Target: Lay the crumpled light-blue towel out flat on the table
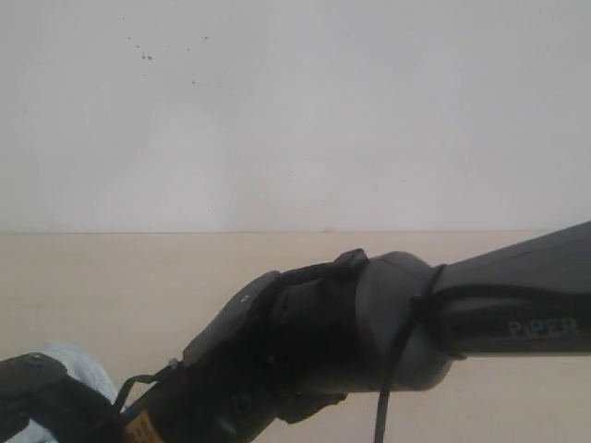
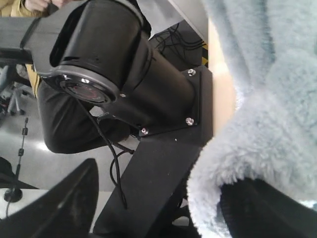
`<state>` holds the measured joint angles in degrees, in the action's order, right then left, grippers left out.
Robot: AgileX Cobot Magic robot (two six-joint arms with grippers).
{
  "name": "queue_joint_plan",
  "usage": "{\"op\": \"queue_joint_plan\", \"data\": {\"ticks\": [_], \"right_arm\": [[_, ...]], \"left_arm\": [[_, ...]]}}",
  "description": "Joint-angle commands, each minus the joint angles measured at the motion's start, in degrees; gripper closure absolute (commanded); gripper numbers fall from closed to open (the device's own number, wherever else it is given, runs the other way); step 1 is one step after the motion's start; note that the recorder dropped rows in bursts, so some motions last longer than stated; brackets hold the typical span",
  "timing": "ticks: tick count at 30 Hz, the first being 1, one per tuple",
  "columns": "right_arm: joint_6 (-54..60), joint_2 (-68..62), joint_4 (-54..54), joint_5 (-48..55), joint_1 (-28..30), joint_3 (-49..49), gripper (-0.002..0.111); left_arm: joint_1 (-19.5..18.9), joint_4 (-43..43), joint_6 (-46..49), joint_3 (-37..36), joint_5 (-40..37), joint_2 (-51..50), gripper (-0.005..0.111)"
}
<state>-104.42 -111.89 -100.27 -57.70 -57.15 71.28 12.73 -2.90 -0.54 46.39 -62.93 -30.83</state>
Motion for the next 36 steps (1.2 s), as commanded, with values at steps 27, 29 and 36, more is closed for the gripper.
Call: {"op": "queue_joint_plan", "data": {"ticks": [27,29,36], "right_arm": [[-6.47,0.21,0.32,23.52,1.35,0.03,0.043],[-5.02,0.46,0.32,21.73,1.35,0.03,0.043],[-13.28,0.99,0.32,20.9,1.71,-4.98,0.043]], "left_arm": [[-0.12,3.23,0.17,-0.13,1.68,0.48,0.103],[-0.12,3.35,0.17,-0.13,1.37,0.48,0.103],[-0.01,3.35,0.54,-0.13,2.09,0.48,0.103]]}}
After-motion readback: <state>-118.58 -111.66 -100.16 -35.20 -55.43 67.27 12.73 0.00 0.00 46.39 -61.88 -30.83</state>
